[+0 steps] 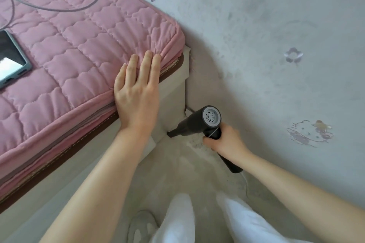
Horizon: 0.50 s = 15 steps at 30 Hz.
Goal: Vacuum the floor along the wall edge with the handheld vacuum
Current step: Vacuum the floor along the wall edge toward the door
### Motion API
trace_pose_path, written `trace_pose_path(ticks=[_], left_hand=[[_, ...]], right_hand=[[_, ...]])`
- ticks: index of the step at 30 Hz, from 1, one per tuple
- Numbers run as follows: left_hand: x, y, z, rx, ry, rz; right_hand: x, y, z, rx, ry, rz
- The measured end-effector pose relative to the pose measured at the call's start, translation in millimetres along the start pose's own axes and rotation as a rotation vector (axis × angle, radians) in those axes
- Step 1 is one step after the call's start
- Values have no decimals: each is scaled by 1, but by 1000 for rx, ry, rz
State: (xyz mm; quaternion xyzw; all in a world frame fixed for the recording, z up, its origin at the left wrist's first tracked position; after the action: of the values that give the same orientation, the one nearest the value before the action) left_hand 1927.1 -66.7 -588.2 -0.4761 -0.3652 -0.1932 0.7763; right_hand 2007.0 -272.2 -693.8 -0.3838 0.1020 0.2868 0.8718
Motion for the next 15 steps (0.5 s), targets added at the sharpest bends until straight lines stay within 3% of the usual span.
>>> trace_pose_path(ticks=[15], left_hand=[[-2, 5, -1, 69, 65, -93]], right_hand=[[-7, 3, -7, 26, 36, -107]])
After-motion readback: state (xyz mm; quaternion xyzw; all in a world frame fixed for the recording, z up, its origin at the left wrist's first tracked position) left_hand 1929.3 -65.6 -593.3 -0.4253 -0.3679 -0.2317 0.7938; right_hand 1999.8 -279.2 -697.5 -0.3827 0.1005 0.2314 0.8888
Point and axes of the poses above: each hand's wrist, its own x-axis towards the middle knuckle, its own y-axis out of the palm, z = x × y, the point moved 3 cm from there along x, towards the middle knuckle, and after that the axes turned 8 degrees about y, right-handed, at the moved point
